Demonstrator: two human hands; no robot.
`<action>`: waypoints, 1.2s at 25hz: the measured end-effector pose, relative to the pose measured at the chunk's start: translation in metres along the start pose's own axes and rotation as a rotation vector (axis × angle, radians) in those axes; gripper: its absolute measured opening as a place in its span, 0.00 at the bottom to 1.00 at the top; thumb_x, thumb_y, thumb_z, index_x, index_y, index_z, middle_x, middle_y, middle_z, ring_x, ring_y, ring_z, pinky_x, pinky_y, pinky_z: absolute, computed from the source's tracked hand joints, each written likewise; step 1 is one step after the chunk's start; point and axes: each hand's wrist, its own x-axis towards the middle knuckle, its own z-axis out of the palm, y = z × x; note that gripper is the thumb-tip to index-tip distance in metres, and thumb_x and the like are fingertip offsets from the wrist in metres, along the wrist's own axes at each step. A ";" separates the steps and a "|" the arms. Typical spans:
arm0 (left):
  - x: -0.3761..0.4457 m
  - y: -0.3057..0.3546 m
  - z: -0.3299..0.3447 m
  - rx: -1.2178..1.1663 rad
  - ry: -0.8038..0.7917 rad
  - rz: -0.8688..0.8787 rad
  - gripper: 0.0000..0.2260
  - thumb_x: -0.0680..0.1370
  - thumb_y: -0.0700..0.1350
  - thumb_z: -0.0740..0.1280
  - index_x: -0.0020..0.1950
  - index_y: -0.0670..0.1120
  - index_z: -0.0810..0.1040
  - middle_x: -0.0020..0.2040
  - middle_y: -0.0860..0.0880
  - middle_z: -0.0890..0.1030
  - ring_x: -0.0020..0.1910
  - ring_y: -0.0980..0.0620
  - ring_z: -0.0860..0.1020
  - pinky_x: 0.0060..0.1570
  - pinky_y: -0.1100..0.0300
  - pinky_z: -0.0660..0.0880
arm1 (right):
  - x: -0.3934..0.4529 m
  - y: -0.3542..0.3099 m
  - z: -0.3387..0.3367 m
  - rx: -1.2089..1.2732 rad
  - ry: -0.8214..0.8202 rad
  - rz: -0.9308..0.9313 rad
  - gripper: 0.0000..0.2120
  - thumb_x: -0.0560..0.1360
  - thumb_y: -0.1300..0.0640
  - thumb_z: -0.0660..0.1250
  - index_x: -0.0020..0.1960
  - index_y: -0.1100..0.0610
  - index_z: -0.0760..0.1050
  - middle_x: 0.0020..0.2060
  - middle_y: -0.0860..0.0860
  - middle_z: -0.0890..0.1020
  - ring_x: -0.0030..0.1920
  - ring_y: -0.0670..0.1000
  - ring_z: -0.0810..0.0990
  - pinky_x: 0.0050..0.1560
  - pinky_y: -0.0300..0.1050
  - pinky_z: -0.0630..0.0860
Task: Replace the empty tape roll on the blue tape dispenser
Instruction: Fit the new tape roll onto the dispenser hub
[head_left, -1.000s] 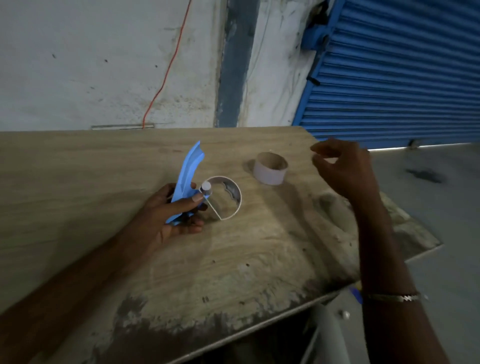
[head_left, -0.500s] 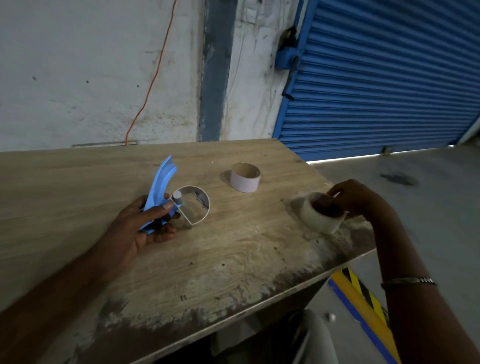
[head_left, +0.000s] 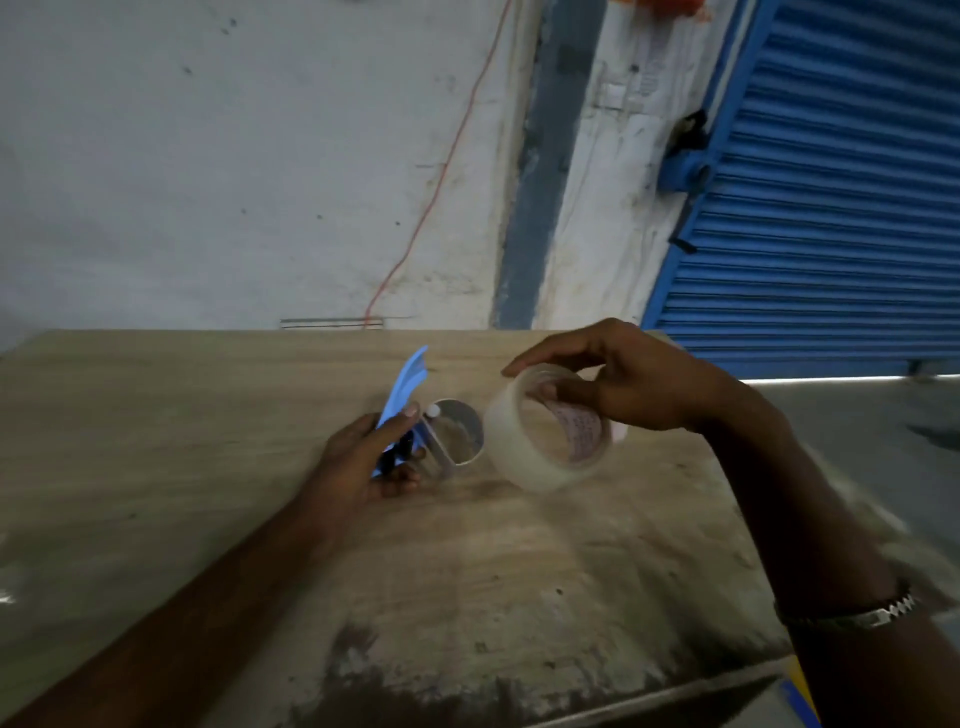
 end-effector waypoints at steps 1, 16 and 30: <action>0.002 0.001 0.000 -0.023 0.022 -0.008 0.18 0.74 0.57 0.73 0.54 0.44 0.85 0.44 0.41 0.83 0.33 0.46 0.80 0.34 0.56 0.81 | 0.015 -0.005 0.009 -0.007 -0.002 -0.037 0.16 0.80 0.61 0.74 0.65 0.50 0.83 0.56 0.45 0.89 0.58 0.40 0.87 0.61 0.36 0.81; 0.026 -0.006 -0.003 0.163 0.080 -0.007 0.16 0.81 0.58 0.65 0.54 0.47 0.83 0.40 0.43 0.85 0.26 0.48 0.80 0.29 0.56 0.82 | 0.086 0.045 0.080 0.160 0.178 -0.151 0.11 0.75 0.59 0.79 0.57 0.55 0.88 0.49 0.45 0.90 0.51 0.41 0.89 0.56 0.35 0.82; 0.022 -0.012 -0.006 0.155 0.117 0.036 0.21 0.83 0.58 0.61 0.62 0.43 0.80 0.54 0.38 0.85 0.34 0.49 0.86 0.35 0.53 0.85 | 0.067 0.035 0.106 -0.086 0.373 -0.101 0.13 0.76 0.52 0.74 0.60 0.46 0.85 0.51 0.43 0.90 0.52 0.46 0.89 0.51 0.55 0.85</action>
